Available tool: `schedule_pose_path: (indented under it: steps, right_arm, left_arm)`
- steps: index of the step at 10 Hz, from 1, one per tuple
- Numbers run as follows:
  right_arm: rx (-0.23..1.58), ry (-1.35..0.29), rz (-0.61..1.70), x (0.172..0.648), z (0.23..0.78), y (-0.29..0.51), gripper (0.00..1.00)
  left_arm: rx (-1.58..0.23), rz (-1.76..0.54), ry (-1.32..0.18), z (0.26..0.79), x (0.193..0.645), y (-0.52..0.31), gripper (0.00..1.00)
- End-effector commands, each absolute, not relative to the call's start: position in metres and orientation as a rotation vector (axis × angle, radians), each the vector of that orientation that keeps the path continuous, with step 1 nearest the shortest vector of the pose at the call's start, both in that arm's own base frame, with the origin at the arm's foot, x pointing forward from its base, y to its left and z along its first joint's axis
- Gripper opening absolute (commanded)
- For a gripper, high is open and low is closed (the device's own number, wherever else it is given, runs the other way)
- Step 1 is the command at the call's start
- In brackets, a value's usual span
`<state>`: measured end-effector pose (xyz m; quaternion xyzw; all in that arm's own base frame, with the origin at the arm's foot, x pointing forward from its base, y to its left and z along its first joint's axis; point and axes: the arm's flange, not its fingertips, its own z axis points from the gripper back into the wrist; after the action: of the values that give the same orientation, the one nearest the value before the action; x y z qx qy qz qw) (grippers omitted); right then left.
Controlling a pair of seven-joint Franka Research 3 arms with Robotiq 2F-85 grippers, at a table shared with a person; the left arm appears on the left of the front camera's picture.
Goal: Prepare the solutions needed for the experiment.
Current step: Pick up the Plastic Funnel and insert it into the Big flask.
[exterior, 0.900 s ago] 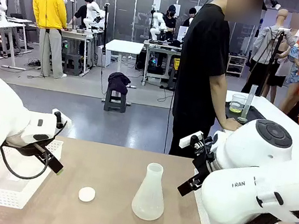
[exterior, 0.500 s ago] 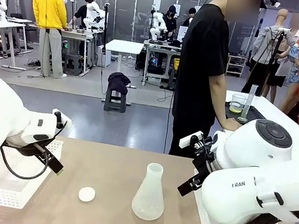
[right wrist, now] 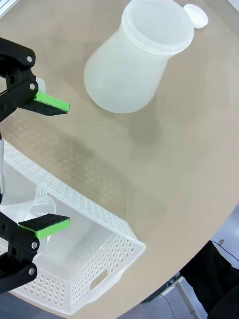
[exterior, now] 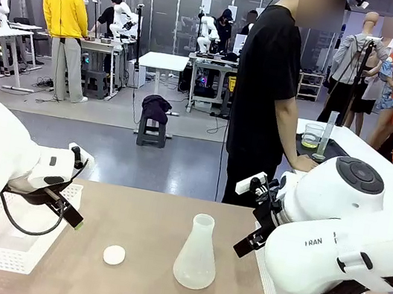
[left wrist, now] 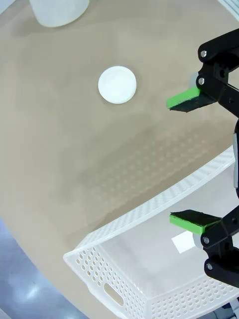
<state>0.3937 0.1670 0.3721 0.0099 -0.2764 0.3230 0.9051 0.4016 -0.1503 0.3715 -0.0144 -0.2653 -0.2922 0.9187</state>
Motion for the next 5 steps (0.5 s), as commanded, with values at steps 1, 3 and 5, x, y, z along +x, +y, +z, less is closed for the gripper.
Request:
schedule_pose_path:
  steps: [1, 3, 5]
  right_arm:
    - [0.021, -0.571, 0.665, 0.3937, 0.3720, 0.1669, 1.00]
    - [0.021, -0.571, 0.665, 0.3937, 0.3720, 0.1669, 1.00]
    - [0.021, -0.571, 0.665, 0.3937, 0.3720, 0.1669, 1.00]
  left_arm:
    - [-0.030, -0.600, -0.545, 0.3715, 0.4016, -0.1502, 1.00]
    - [-0.030, -0.600, -0.545, 0.3715, 0.4016, -0.1502, 1.00]
    - [-0.030, -0.600, -0.545, 0.3715, 0.4016, -0.1502, 1.00]
